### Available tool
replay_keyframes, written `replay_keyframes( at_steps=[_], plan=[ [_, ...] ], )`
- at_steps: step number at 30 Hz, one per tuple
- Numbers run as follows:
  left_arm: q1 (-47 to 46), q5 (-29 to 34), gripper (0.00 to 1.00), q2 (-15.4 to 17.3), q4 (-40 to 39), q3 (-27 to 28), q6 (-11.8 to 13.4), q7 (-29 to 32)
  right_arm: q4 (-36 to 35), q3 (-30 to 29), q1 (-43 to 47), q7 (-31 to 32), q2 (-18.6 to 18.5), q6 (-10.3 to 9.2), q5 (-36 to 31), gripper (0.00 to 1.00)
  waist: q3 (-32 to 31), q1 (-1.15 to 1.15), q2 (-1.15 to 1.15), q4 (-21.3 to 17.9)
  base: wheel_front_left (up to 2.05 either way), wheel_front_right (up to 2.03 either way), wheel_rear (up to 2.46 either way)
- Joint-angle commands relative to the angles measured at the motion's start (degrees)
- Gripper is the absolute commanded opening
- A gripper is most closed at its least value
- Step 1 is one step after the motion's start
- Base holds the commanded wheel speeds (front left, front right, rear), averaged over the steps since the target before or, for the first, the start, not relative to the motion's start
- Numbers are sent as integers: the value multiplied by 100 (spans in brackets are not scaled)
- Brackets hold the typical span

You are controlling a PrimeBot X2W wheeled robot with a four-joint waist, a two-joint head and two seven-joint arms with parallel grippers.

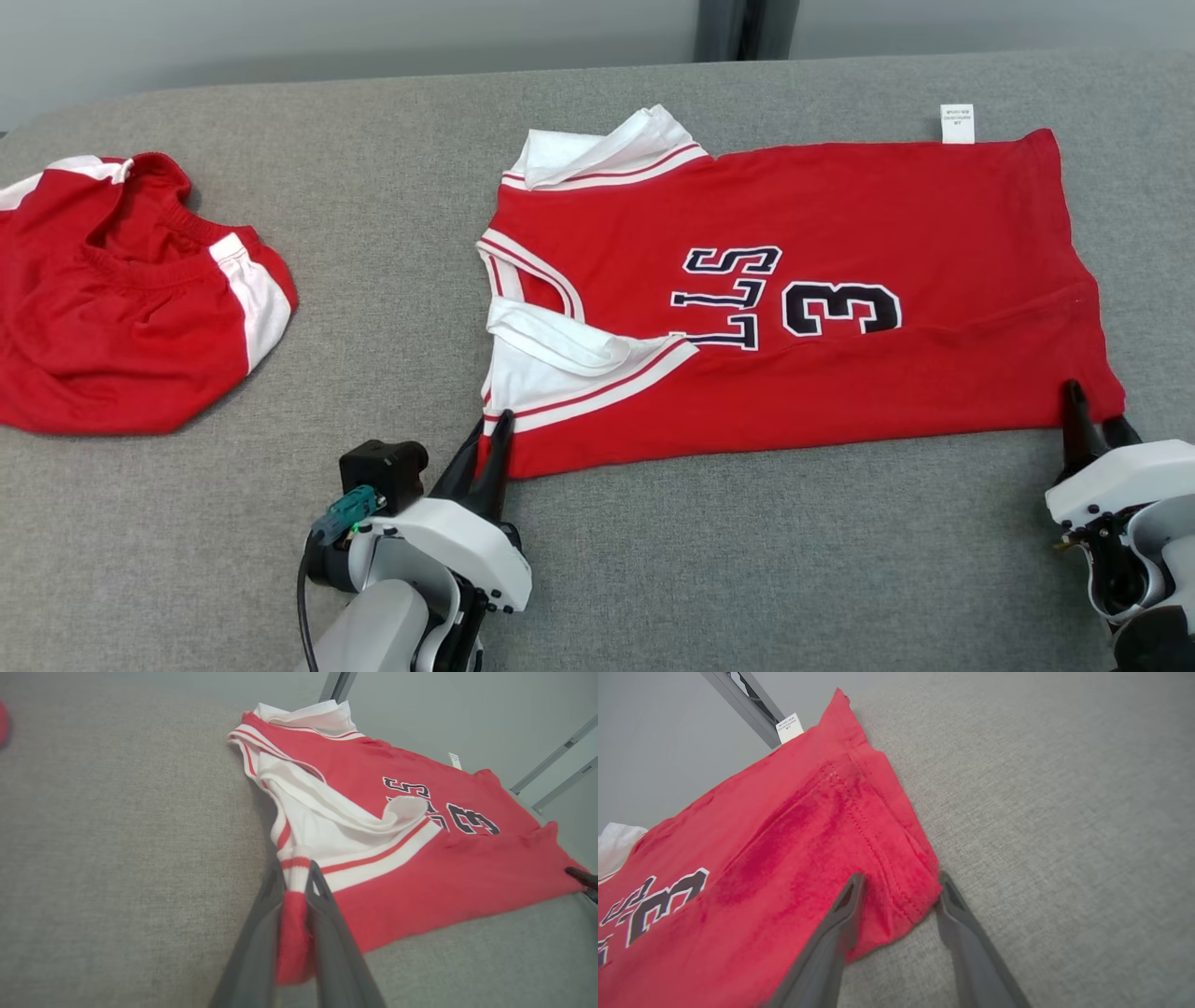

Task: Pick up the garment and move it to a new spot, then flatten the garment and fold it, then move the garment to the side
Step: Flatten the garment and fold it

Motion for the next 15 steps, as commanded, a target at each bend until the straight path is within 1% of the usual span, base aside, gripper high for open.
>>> replay_keyframes(
  at_steps=[1, 4, 9, 13, 15],
  plan=[
    [61, 38, 0, 69, -36, -15, 33, 26, 79, 46, -2, -11, -6, 0, 119, 0, -24, 0, 0, -6, 0, 0, 0],
    [81, 48, 0, 80, -61, -37, 40, 41, 50, 115, -38, -88, -43, 0, 196, 0, -62, 0, 0, -19, 0, 0, 0],
    [169, -4, 0, 140, -82, -45, 54, 64, -35, 435, 50, -143, -141, 0, 304, 0, -201, 0, 0, -91, 0, 0, 0],
    [268, -35, 0, 252, -98, -76, -14, 156, 7, 512, 199, -206, -258, -1, 435, 0, -386, 0, 0, -169, 0, 0, 0],
    [351, -95, 0, 322, -157, -47, -23, 220, -7, 599, 274, -198, -259, -1, 431, 0, -486, 0, 0, -221, 0, 0, 0]
  ],
)
